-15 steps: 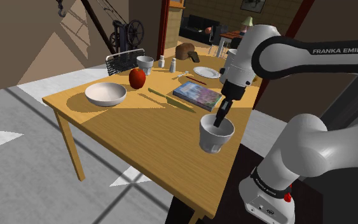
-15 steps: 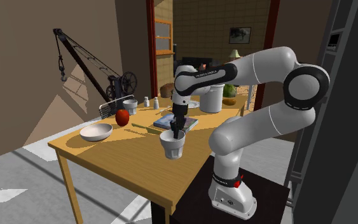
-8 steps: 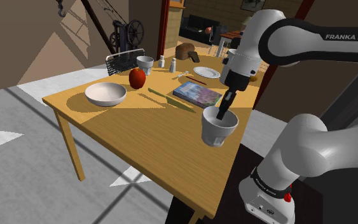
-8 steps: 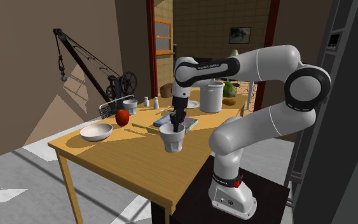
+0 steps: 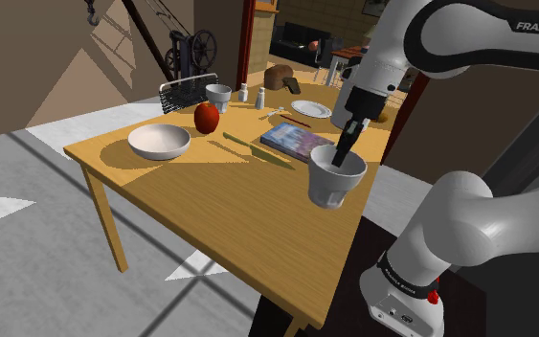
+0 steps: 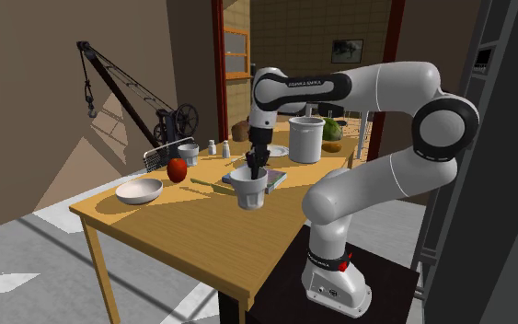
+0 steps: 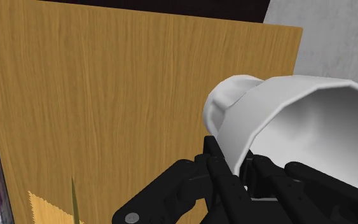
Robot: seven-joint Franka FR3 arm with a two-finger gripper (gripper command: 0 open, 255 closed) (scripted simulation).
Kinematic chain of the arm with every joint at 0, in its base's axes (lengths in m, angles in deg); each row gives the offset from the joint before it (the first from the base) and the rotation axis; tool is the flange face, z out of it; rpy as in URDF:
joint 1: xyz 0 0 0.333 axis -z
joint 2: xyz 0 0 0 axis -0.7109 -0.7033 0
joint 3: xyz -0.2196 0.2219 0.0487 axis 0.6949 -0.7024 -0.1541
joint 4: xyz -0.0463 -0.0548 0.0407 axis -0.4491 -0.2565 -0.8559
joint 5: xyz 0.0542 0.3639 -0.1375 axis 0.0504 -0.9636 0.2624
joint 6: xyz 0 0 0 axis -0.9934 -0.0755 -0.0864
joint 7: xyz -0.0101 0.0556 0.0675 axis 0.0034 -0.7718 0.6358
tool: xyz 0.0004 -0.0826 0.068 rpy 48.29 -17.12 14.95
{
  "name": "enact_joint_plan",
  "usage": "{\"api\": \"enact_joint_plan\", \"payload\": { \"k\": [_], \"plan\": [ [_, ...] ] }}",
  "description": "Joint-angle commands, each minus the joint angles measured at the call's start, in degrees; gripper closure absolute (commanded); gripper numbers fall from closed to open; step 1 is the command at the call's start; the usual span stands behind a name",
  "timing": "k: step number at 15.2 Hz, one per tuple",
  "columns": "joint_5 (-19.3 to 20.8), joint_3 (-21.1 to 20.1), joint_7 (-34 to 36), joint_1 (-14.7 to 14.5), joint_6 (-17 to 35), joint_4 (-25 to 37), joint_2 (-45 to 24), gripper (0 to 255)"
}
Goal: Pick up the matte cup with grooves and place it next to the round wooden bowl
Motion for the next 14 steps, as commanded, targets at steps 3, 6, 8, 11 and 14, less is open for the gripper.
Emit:
{"api": "enact_joint_plan", "payload": {
  "k": [3, 6, 8, 11, 14],
  "plan": [
    [0.0, 0.0, 0.6, -0.1, -2.8, 3.4, -0.5, 255],
    [0.0, 0.0, 0.9, -0.2, -4.8, 5.9, -1.0, 255],
    [-0.4, -0.4, 1.2, -0.5, -3.5, 7.2, -3.6, 255],
    [-1.5, -1.6, 1.8, -1.4, 0.4, 11.1, -11.2, 255],
    [-2.4, -2.6, 2.5, -2.1, 3.4, 15.6, -18.5, 255]
  ]
}}
